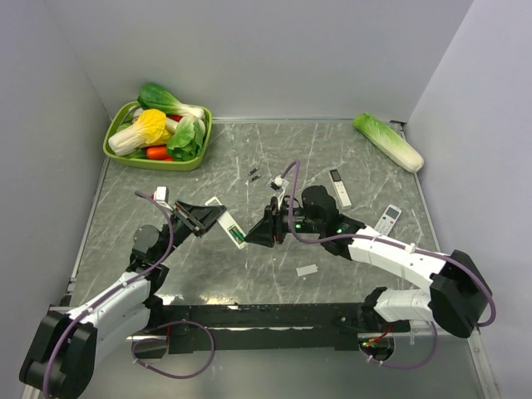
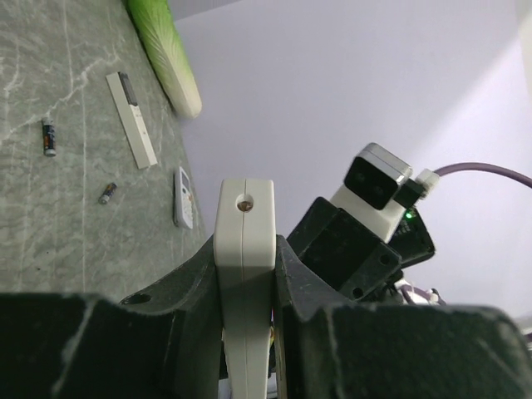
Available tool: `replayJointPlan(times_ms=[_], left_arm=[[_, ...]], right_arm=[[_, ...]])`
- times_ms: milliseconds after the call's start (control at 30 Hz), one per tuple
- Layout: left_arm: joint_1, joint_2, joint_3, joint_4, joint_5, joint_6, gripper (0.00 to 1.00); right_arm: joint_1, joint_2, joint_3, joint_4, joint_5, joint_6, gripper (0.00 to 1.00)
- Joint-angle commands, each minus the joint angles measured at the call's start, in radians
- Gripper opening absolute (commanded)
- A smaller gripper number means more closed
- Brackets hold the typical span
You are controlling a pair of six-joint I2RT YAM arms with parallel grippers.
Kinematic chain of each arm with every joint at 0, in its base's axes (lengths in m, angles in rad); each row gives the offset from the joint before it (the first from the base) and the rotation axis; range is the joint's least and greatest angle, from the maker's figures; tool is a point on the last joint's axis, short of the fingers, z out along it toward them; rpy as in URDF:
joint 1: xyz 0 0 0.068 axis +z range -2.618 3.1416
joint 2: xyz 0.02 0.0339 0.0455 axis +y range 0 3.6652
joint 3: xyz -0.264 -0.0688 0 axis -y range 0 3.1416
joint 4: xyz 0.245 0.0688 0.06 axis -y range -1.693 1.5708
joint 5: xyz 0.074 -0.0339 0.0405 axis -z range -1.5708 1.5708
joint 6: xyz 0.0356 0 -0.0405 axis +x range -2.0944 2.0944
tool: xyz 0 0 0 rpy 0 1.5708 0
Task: Load the batteries into the remote control
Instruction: Load the battery into the remote control, then place the battery at the center of the board.
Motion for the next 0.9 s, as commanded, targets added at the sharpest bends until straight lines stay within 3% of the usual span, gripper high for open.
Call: replayJointPlan(times_ms=[0, 100, 233, 500, 867], left_arm=[[-0.004, -0.034, 0.037, -0.036, -0.047, 0.101, 0.01], [-0.004, -0.06, 0.053, -0.142, -0.105, 0.191, 0.01], [-0.004, -0.053, 0.099, -0.266, -0.156, 0.277, 0.01], [-0.007, 0.146, 0.215, -0.445, -0.127, 0.386, 0.01], [-0.081, 0.527, 0.477, -0.801, -0.19, 0.509, 0.01]], right_arm=[[0.027, -0.08, 0.099, -0.135, 0.107, -0.092, 0.45], [0.047, -0.076, 0.152, -0.24, 0.202, -0.154, 0.47], [0.05, -0.045, 0.141, -0.231, 0.282, -0.123, 0.5], [0.042, 0.088, 0.078, -0.165, 0.343, -0.019, 0.52], [-0.083, 0.33, -0.023, 0.105, 0.116, 0.246, 0.53]])
